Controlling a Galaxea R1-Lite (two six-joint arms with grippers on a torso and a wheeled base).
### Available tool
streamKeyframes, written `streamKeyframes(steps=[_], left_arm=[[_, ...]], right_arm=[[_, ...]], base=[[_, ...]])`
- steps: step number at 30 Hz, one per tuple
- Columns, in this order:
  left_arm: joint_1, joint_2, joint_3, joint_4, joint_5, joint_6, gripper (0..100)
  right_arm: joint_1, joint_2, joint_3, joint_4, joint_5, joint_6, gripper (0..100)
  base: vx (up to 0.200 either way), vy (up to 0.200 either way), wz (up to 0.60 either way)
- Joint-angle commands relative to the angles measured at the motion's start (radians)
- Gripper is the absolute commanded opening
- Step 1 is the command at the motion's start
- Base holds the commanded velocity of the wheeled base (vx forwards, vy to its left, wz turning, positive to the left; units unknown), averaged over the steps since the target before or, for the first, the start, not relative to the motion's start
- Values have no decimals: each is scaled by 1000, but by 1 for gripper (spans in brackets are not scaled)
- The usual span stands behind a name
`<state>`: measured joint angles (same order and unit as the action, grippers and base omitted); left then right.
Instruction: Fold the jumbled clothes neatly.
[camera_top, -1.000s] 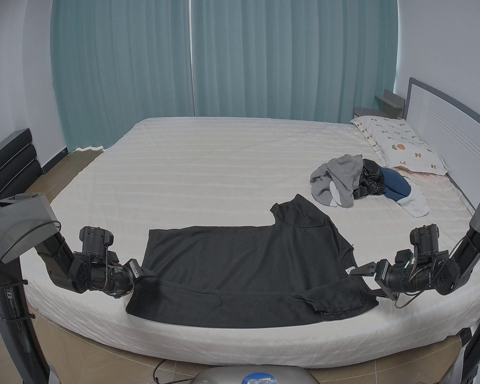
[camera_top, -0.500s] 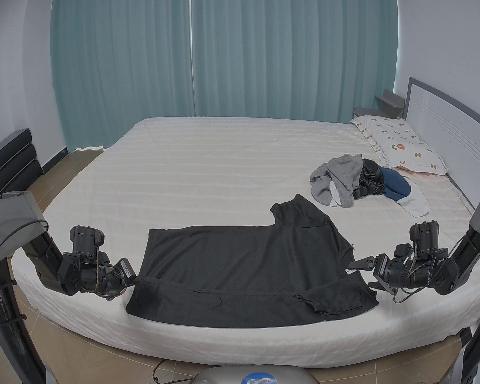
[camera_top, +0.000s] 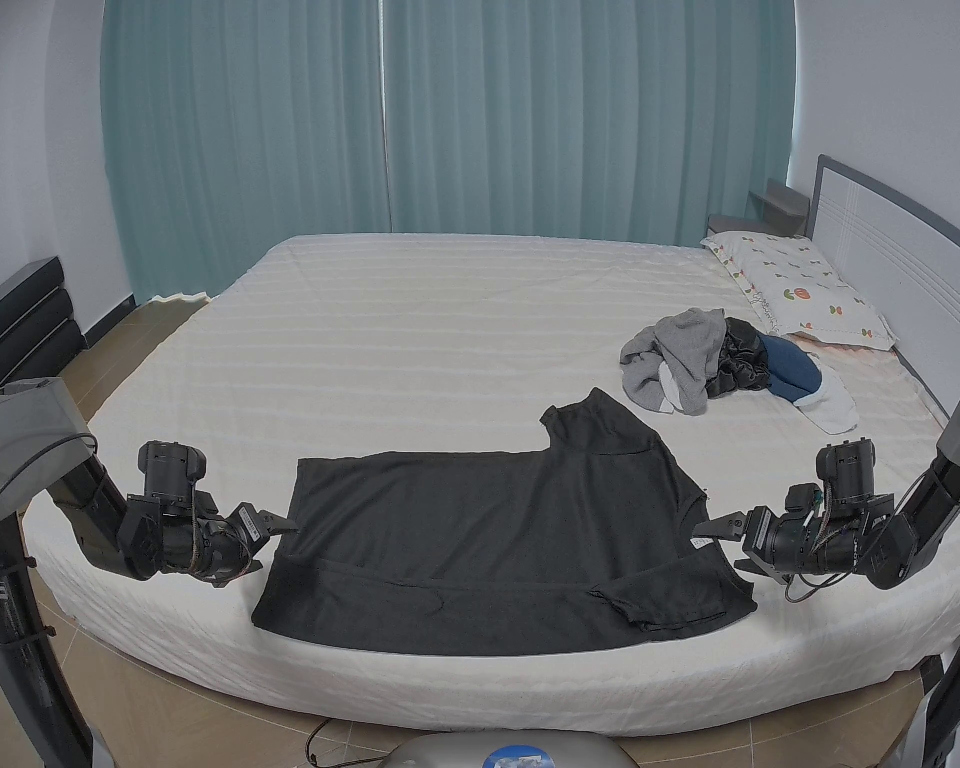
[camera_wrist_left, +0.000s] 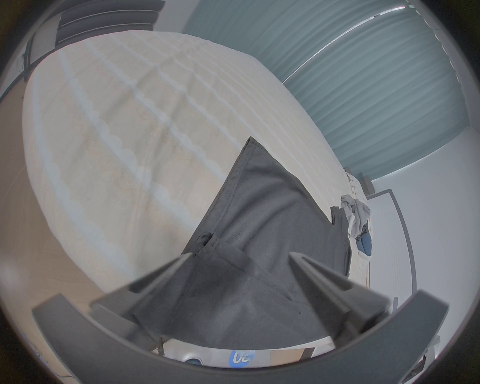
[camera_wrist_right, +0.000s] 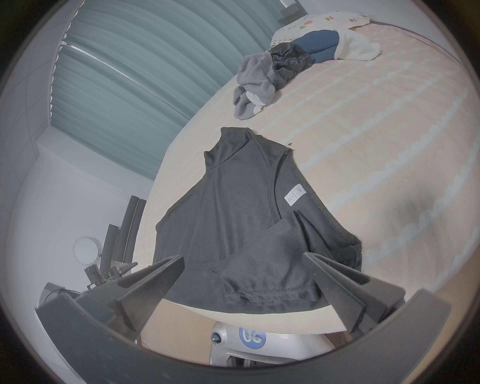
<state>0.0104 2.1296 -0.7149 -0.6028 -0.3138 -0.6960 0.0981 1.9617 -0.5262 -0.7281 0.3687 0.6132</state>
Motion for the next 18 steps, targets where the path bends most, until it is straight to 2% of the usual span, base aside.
streamKeyframes(steps=[1, 10, 11, 18], left_arm=[[-23, 72, -46, 0, 9, 4, 100], [-23, 85, -58, -2, 10, 7, 100], [-23, 85, -58, -2, 10, 9, 0], [-18, 76, -37, 3, 13, 13, 0]], right_arm=[[29, 11, -14, -1, -1, -3, 100], [40, 40, -46, -1, -2, -4, 100], [40, 42, -48, -1, -5, -4, 100], [29, 48, -48, -1, -10, -18, 100]], base=[[0, 0, 0], [0, 0, 0], [0, 0, 0], [0, 0, 0]])
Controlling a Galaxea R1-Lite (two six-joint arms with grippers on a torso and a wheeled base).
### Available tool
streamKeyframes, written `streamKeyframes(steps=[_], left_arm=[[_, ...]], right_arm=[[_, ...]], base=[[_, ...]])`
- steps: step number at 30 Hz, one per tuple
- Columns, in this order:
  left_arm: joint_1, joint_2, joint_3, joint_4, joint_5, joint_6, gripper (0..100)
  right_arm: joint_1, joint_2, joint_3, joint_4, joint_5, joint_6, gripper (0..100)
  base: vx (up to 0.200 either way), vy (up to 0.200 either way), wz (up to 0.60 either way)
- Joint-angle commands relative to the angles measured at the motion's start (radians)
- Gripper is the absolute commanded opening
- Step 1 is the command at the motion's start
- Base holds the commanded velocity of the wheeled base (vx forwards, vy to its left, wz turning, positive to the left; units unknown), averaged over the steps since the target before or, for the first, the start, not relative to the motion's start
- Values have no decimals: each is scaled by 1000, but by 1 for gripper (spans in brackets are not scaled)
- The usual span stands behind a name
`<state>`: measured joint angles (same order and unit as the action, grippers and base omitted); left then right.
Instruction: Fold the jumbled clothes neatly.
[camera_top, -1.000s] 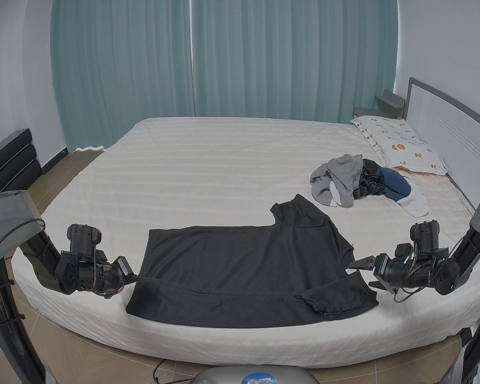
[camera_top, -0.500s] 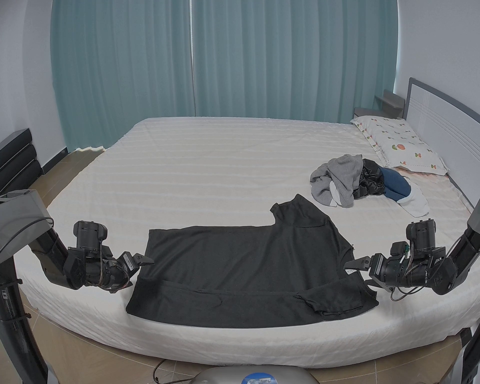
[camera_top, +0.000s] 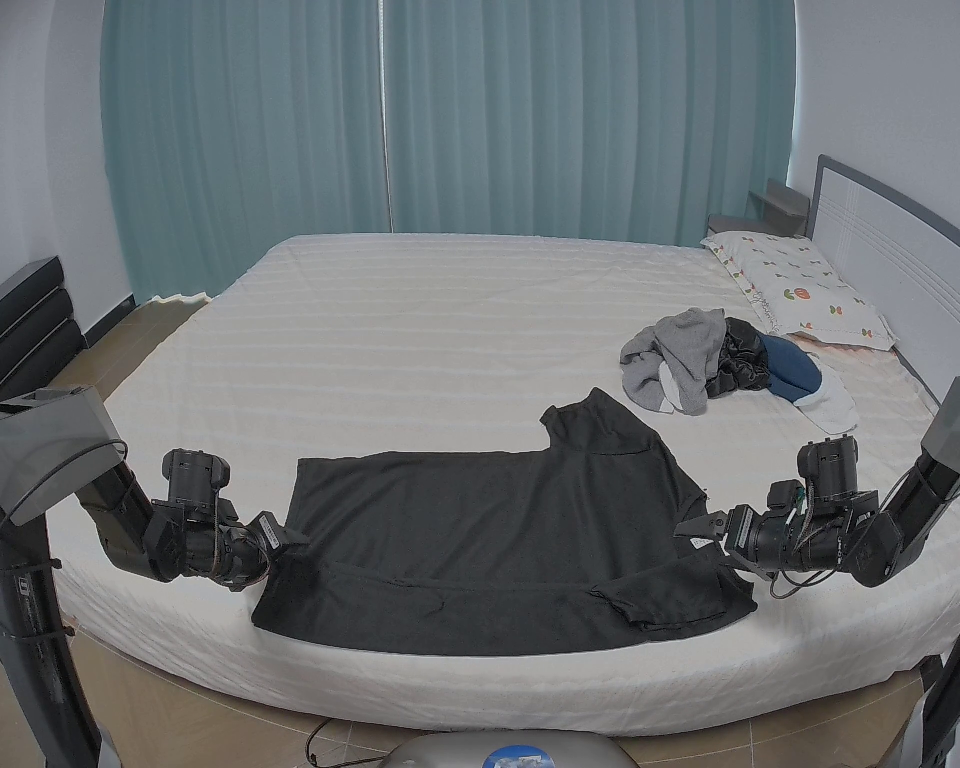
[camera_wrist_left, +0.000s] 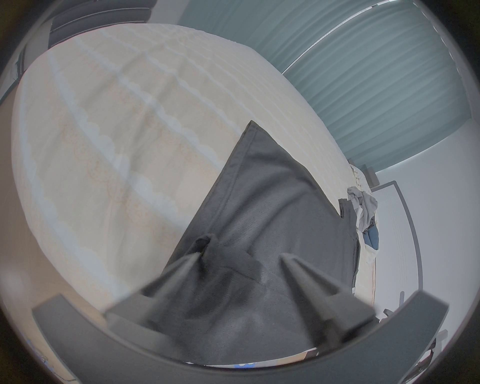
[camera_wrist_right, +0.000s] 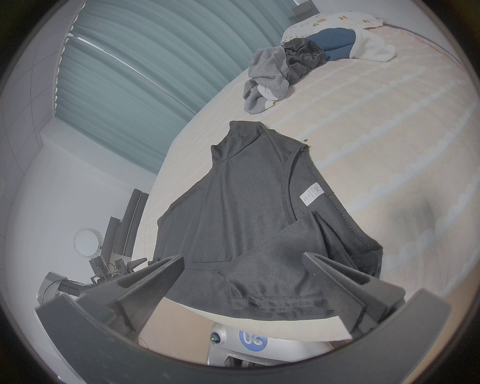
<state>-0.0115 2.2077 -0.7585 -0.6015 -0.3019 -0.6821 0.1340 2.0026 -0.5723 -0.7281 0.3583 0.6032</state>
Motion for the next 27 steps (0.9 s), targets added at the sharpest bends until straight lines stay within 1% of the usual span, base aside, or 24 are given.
streamKeyframes(steps=[1, 6, 10, 12, 13, 15, 18, 22, 23, 24, 27], left_arm=[[5, -3, 15, 2, 7, 0, 0], [10, -29, 38, 0, 32, -2, 0], [13, -65, 62, 0, 32, -8, 0], [15, -85, 77, 0, 32, -10, 0], [15, -86, 79, 0, 32, -10, 0], [15, -105, 90, 2, 32, -11, 0], [15, -112, 99, 2, 30, -13, 0], [15, -114, 102, 2, 30, -14, 0], [15, -114, 102, 2, 32, -14, 0], [15, -114, 104, 3, 30, -16, 0], [15, -114, 114, 2, 30, -16, 0]], right_arm=[[-10, 8, -1, -1, 1, -13, 100], [-13, 12, -1, -1, -5, -25, 100], [-14, 30, -4, -1, -12, -65, 100], [-19, 44, -4, -1, -12, -105, 100], [-22, 45, -4, -1, -12, -111, 100], [-34, 51, 0, 6, -5, -183, 100], [-47, 79, -4, 3, -1, -238, 100], [-59, 111, -9, -1, 4, -289, 100], [-59, 113, -9, 1, 4, -290, 100], [-63, 137, -21, -2, 24, -326, 100], [-77, 171, -50, -2, 50, -347, 100]], base=[[0, 0, 0], [0, 0, 0], [0, 0, 0], [0, 0, 0], [0, 0, 0], [0, 0, 0], [0, 0, 0], [0, 0, 0], [0, 0, 0], [0, 0, 0], [0, 0, 0]])
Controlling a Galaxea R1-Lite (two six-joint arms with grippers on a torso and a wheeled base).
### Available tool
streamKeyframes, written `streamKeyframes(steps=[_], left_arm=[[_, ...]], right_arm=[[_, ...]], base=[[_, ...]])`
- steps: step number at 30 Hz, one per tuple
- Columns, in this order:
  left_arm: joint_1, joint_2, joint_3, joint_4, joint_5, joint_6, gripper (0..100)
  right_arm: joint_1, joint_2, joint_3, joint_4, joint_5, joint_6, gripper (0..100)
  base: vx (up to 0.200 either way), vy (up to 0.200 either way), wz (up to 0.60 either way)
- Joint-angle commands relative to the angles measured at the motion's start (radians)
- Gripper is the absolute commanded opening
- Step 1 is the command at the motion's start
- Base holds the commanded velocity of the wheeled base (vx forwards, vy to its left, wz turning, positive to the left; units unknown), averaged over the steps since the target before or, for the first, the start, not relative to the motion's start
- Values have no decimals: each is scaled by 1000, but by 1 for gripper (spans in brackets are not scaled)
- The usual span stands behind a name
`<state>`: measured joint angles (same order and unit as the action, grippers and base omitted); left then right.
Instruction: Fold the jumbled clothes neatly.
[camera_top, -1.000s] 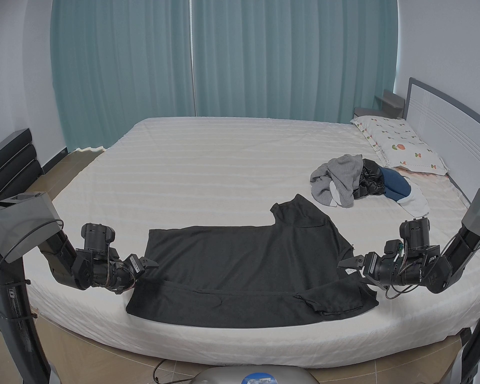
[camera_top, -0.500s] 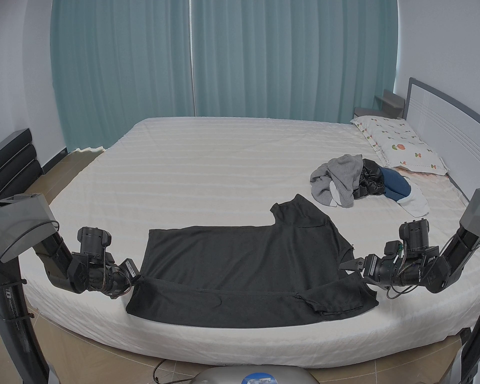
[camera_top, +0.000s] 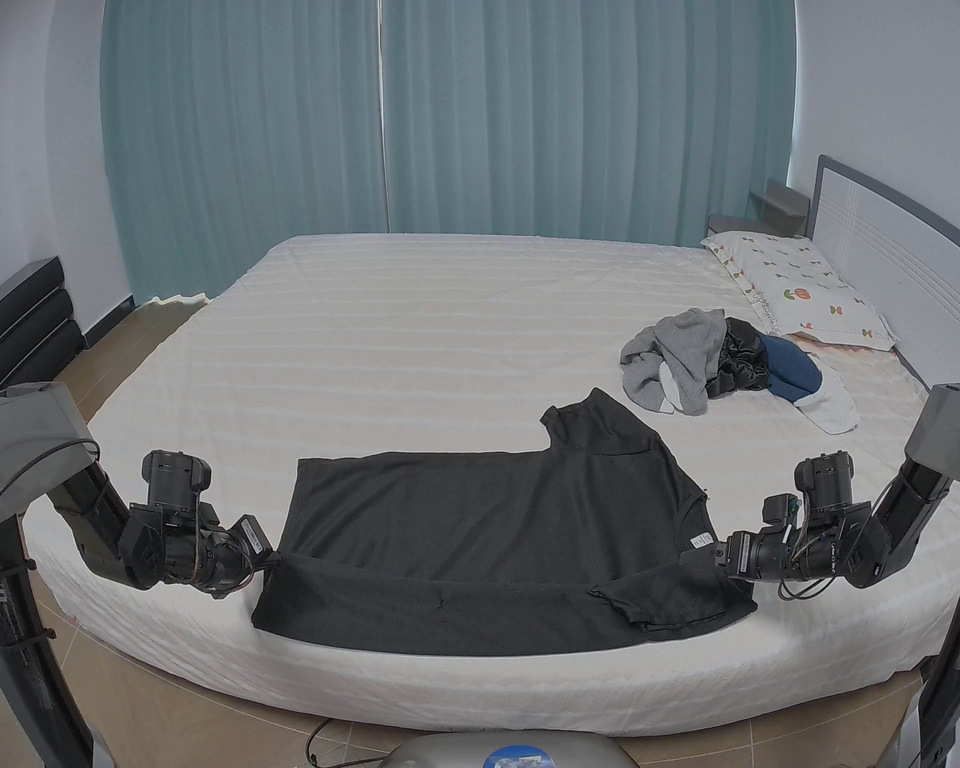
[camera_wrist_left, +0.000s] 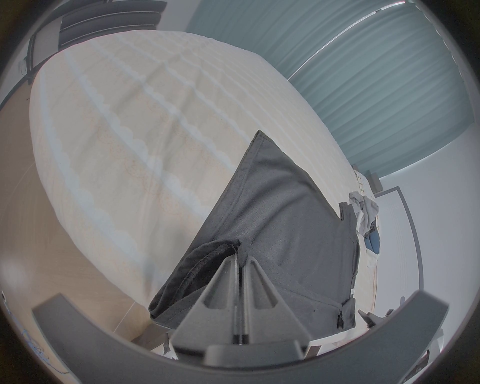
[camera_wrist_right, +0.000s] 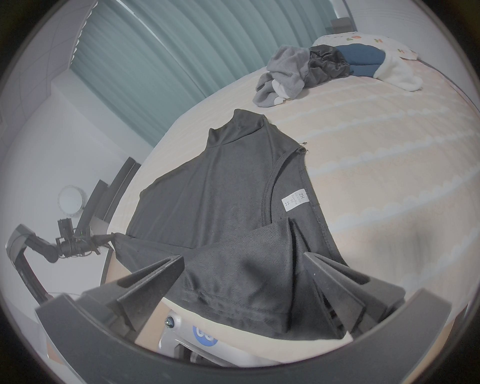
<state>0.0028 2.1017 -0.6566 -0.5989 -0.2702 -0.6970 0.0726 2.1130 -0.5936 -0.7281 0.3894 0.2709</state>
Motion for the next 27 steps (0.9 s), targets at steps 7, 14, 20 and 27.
streamKeyframes(steps=[7, 14, 20, 27], left_arm=[[-1, -8, 20, -1, -1, -2, 0], [-1, -9, 20, -1, -1, -12, 0], [-1, -20, 17, -1, -1, -32, 0], [-1, -22, 18, -1, -1, -32, 0]], right_arm=[[-20, 120, -107, 1, 31, -19, 100], [-22, 151, -150, 10, 59, -16, 100], [-39, 177, -152, 3, 71, -21, 0], [-76, 171, -144, 4, 103, -36, 0]], base=[[0, 0, 0], [0, 0, 0], [0, 0, 0], [0, 0, 0]])
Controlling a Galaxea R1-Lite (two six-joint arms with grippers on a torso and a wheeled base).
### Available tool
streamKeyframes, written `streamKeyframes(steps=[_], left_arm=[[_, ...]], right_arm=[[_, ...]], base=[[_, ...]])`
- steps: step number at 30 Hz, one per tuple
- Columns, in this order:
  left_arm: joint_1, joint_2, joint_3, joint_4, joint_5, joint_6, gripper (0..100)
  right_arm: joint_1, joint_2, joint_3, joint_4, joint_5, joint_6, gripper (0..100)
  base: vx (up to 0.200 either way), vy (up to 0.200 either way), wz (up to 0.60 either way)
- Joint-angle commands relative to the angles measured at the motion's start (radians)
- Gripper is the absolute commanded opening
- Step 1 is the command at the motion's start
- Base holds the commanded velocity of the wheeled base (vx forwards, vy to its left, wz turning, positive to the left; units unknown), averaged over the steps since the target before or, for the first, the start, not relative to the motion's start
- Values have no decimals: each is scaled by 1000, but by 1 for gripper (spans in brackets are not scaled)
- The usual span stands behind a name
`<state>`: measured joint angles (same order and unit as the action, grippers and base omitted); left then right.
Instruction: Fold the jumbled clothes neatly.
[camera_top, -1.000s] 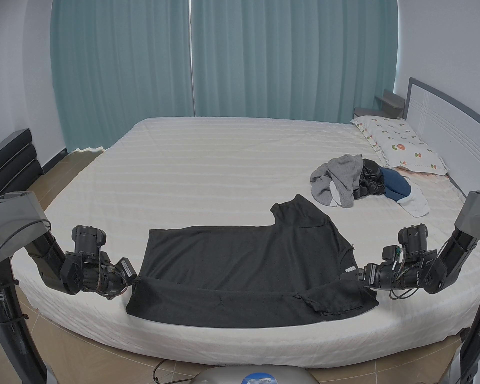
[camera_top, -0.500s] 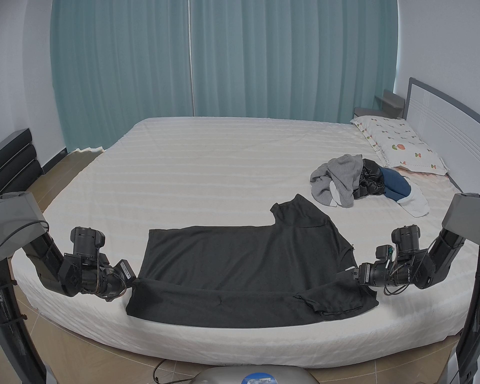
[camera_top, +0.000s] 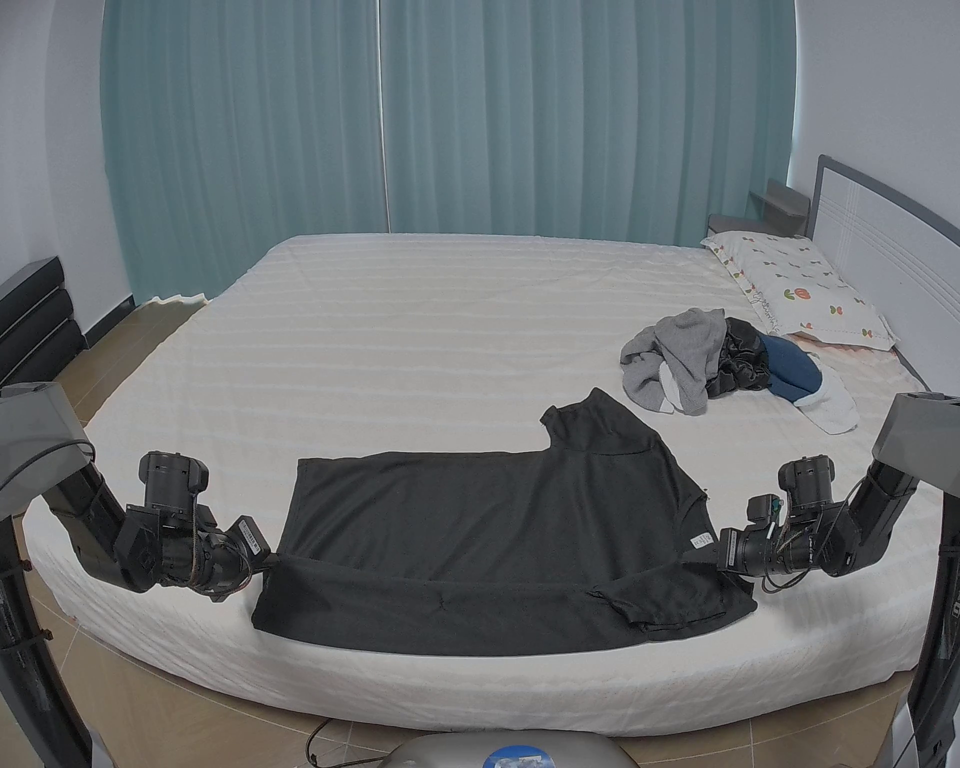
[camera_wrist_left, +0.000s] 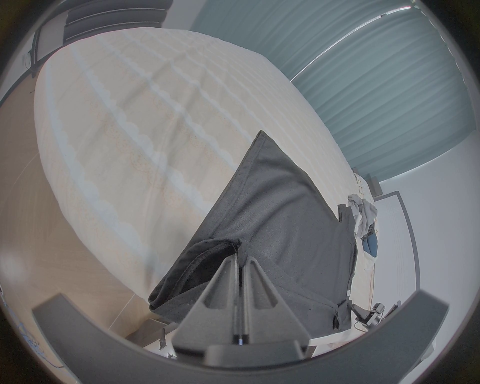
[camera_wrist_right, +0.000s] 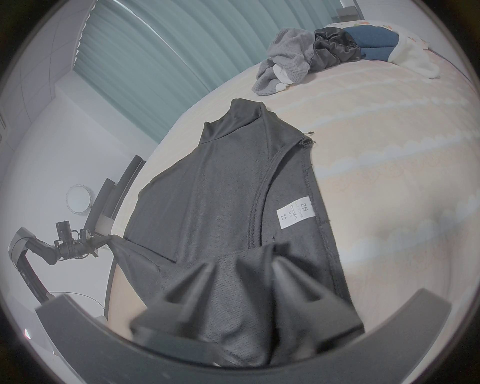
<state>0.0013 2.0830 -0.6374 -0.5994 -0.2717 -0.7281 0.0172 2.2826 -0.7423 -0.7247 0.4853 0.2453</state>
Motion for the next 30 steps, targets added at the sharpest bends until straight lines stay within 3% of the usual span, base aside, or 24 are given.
streamKeyframes(steps=[1, 7, 23, 30], left_arm=[[0, -3, -1, 0, 0, -1, 0], [0, -15, 2, 6, 0, -2, 0], [2, -182, 119, 10, 0, -2, 0], [9, -274, 183, 12, 0, -2, 0]], right_arm=[[-28, 3, 8, 1, 10, -23, 0], [-59, -6, 21, -1, 36, -47, 0], [-118, -279, 204, -5, 148, -47, 0], [-129, -380, 270, -7, 160, -47, 0]], base=[[0, 0, 0], [0, 0, 0], [0, 0, 0], [0, 0, 0]])
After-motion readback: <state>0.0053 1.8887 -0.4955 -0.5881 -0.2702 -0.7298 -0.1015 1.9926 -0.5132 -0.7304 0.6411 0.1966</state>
